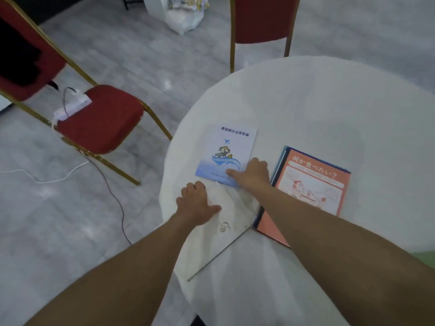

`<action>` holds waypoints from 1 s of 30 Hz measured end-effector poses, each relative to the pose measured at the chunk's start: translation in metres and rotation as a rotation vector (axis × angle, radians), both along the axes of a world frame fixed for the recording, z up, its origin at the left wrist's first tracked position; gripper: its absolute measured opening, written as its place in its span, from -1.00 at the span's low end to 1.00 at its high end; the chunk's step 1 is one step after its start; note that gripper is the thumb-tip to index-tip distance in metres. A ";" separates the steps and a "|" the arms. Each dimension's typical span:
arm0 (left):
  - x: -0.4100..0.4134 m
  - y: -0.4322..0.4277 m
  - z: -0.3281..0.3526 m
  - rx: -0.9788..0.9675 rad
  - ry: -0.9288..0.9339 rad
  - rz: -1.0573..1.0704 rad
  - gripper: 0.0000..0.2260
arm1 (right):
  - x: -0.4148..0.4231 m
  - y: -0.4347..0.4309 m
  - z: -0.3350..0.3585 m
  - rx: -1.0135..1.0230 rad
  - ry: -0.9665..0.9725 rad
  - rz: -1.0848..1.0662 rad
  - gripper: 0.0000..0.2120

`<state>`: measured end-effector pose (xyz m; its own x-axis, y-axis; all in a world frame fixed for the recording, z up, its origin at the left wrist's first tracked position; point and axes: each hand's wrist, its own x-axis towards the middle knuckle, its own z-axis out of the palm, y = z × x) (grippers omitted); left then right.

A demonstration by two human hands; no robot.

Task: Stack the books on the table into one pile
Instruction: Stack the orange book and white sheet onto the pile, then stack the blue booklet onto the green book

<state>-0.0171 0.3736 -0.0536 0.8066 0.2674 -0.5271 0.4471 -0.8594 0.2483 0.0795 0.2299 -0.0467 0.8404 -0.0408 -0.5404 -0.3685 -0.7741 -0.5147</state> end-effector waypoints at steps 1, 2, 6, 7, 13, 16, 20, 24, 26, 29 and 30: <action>0.001 0.001 -0.001 -0.005 0.010 0.004 -0.27 | 0.001 0.010 -0.002 -0.024 0.010 -0.042 -0.16; 0.004 0.002 -0.002 -0.014 0.023 0.005 -0.26 | 0.002 0.018 -0.002 -0.056 0.008 -0.090 -0.13; 0.013 0.009 -0.005 -0.068 0.073 0.028 -0.22 | 0.012 0.038 -0.005 -0.157 0.077 -0.220 -0.13; 0.014 0.011 -0.005 -0.076 0.080 0.024 -0.23 | 0.015 0.040 -0.005 -0.167 0.117 -0.218 -0.14; 0.014 0.018 -0.008 -0.104 0.105 -0.028 -0.33 | 0.026 0.041 -0.007 -0.143 0.237 -0.200 -0.34; 0.000 0.023 -0.007 -0.085 0.034 -0.036 -0.37 | 0.025 0.037 -0.007 -0.068 0.200 -0.188 -0.54; -0.018 0.025 -0.010 -0.070 -0.073 -0.072 -0.41 | 0.023 0.025 -0.001 0.111 0.131 -0.248 -0.58; -0.019 0.031 -0.002 -0.240 -0.076 -0.019 -0.57 | 0.011 0.006 0.002 0.369 0.080 -0.231 -0.64; -0.021 0.033 0.005 -0.308 -0.097 0.016 -0.66 | 0.004 -0.007 0.004 0.515 0.090 -0.229 -0.60; -0.029 0.025 0.021 -0.319 -0.146 -0.003 -0.70 | -0.005 -0.032 0.017 0.649 0.054 -0.285 -0.59; -0.031 0.021 0.027 -0.310 -0.175 -0.014 -0.70 | -0.008 -0.040 0.022 0.692 0.041 -0.328 -0.57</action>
